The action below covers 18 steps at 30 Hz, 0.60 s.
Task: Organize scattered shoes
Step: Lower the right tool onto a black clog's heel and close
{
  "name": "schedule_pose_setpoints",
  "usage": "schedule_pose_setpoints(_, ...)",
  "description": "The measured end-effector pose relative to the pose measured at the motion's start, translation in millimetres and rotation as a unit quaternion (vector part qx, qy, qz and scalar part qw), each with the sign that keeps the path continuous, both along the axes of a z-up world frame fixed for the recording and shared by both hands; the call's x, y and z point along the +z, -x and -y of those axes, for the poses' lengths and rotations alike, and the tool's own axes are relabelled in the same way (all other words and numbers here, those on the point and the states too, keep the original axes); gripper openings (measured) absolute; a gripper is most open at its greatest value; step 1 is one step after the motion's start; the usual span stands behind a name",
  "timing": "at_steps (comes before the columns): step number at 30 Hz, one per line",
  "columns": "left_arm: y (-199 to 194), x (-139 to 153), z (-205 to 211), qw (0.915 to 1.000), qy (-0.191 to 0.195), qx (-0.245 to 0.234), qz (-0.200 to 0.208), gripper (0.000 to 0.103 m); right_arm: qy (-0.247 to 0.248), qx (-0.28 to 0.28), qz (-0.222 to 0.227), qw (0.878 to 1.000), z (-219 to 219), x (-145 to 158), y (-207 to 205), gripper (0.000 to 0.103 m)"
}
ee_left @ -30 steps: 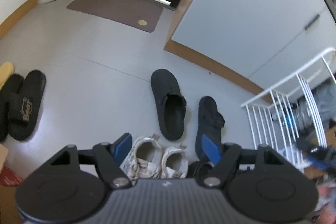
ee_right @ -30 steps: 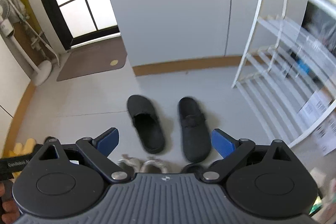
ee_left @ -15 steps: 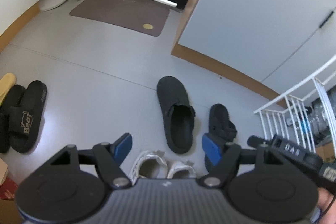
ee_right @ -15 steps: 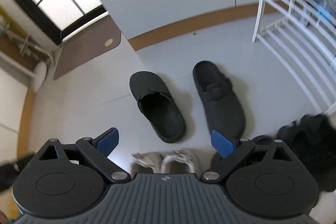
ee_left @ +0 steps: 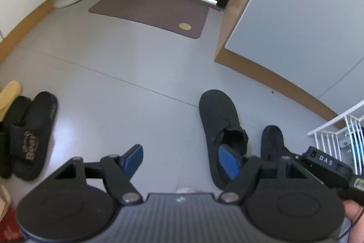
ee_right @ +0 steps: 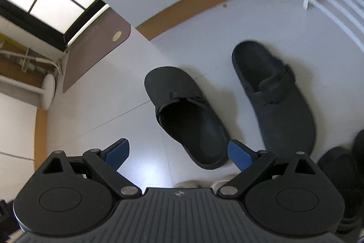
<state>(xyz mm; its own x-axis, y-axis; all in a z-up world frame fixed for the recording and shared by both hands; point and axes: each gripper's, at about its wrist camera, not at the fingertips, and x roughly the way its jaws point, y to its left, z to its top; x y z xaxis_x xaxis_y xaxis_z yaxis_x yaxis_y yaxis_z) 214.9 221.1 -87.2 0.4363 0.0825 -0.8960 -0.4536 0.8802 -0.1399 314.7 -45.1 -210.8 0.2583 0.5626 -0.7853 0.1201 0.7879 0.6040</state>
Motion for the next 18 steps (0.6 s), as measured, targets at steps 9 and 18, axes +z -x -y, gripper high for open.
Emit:
schedule_pose_setpoints(9, -8.9, -53.5, -42.1, 0.9997, 0.017, 0.016, 0.004, 0.076, 0.002, -0.01, -0.019, 1.0, -0.8, -62.3, -12.7, 0.075)
schedule_pose_setpoints(18, -33.1, -88.3, -49.3, 0.999, 0.04, -0.001, 0.021, 0.076, 0.066, 0.054, -0.048, 0.995, -26.4, -114.8, -6.5, 0.054)
